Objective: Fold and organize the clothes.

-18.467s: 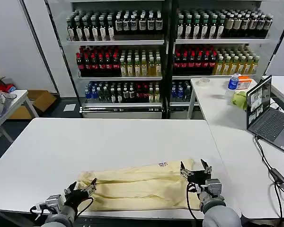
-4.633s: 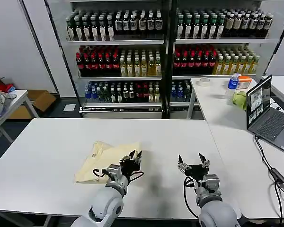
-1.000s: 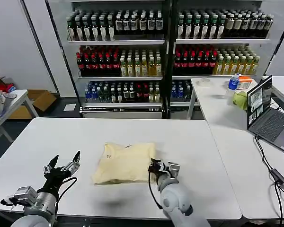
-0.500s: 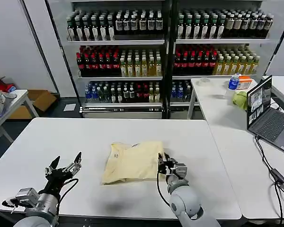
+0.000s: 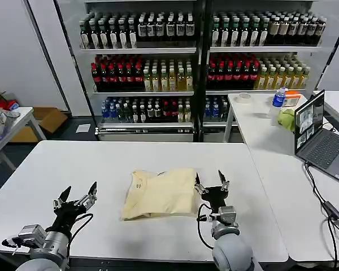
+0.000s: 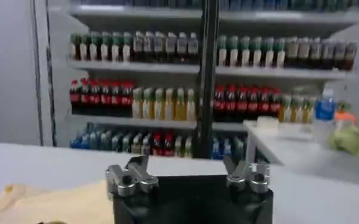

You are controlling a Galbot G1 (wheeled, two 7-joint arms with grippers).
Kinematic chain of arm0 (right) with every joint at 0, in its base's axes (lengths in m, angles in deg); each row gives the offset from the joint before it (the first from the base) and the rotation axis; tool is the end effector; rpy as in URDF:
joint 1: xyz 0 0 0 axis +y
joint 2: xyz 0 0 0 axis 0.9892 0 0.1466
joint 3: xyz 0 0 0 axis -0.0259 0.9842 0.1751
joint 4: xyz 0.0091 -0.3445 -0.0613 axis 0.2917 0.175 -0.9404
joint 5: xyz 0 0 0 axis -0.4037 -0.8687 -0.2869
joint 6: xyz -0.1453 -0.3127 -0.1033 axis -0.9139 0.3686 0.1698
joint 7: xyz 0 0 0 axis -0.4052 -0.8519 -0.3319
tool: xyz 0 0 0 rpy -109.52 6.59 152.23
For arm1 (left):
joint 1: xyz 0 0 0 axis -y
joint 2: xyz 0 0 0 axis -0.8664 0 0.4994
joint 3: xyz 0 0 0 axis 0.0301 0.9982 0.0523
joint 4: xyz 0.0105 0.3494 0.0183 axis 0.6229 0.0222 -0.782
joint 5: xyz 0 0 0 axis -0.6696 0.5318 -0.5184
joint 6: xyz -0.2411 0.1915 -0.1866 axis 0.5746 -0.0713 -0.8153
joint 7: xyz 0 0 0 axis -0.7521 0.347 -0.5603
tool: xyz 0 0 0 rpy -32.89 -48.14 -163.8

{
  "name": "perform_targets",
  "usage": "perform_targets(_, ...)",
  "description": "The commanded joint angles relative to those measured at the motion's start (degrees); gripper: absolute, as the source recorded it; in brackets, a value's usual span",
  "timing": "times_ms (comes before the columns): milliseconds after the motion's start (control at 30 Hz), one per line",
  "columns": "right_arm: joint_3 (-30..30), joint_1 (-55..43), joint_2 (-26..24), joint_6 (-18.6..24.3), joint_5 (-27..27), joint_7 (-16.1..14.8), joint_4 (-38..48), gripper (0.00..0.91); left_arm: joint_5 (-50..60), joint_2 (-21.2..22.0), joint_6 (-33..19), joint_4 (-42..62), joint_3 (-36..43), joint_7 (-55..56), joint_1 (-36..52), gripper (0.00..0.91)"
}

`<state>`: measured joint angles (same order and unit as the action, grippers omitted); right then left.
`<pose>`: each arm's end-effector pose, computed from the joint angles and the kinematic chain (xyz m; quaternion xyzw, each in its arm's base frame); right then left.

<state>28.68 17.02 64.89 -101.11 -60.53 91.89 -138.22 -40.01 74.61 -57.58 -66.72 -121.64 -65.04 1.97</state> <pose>0.2750 0.0548 -0.2834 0.0368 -0.9978 0.0397 0.0378 0.1974 0.0890 -0.2253 0.0173 -0.9911 0.0902 0.0958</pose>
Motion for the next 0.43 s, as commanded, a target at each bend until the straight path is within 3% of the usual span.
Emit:
perform_targets(33,-2.2,5.7,-1.5,7.5,-5.4,-0.5,-7.0,0.907,1.3,-0.3,-0.1,0.0,-0.1,-0.2,0.1,0.907)
perform_targets(433,-4.8,9.3,-4.2,7.9,-3.8,-1.0,-11.1,0.907,5.5,1.4,0.0,-0.9,2.4,-1.1,0.1,0.907)
